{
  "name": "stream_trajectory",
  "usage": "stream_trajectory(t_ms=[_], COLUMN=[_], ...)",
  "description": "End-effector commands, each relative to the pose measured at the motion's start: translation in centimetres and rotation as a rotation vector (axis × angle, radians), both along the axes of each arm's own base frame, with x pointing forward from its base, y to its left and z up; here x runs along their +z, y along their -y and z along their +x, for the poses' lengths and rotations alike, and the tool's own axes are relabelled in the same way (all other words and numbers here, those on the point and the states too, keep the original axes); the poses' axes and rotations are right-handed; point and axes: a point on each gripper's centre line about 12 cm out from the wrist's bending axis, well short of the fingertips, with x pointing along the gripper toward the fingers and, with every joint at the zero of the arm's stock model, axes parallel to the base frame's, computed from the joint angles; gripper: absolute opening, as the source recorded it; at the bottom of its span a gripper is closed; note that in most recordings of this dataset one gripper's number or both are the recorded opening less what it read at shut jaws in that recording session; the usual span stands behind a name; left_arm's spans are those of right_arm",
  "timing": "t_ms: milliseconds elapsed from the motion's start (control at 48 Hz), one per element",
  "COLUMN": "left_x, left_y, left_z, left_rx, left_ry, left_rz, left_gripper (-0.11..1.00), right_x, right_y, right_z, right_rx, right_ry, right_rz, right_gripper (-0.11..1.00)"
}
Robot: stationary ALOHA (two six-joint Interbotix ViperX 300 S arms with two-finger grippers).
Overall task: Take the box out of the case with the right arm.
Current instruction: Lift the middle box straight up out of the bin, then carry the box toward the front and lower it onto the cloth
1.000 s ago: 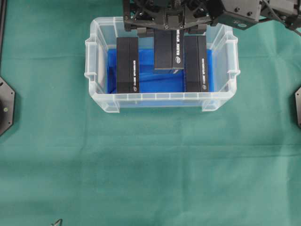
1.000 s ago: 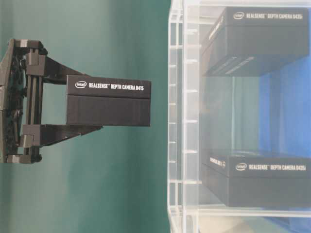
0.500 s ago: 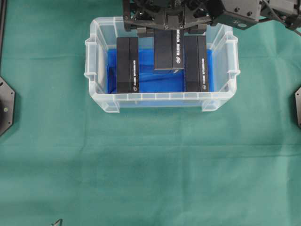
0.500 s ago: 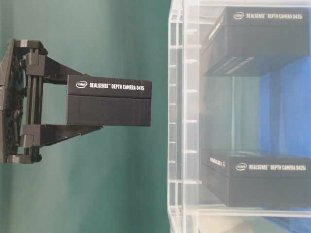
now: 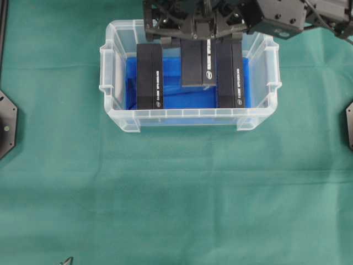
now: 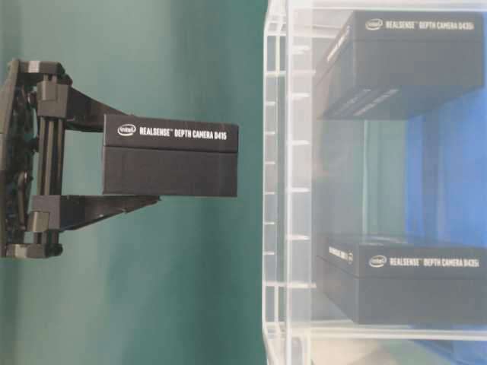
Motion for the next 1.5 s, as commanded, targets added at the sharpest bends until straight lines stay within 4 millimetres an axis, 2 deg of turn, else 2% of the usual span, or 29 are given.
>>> stream_trajectory(t_ms=[0,458,958,1125,1479], left_x=[0.9,0.9,1.2,1.3,1.2], left_y=[0.0,0.0,0.0,-0.1,0.0], left_z=[0.1,0.1,-0.4,-0.6,-0.6], left_rx=[-0.002,-0.001,-0.002,-0.001,-0.002], left_ry=[0.031,0.031,0.051,0.055,0.054], left_rz=[0.000,0.000,-0.001,-0.001,-0.001], left_gripper=[0.00,0.00,0.00,0.00,0.00], right_x=[3.3,3.2,3.0,2.9,1.1], right_y=[-1.4,-9.5,-18.0,-19.3,-19.0], right_z=[-1.3,-1.0,-1.9,-2.2,-1.2], right_rx=[0.013,0.028,0.018,0.019,0.019], right_ry=[0.073,0.070,0.088,0.091,0.051], right_rz=[-0.011,0.020,0.054,0.060,0.047], right_gripper=[0.65,0.65,0.65,0.65,0.65])
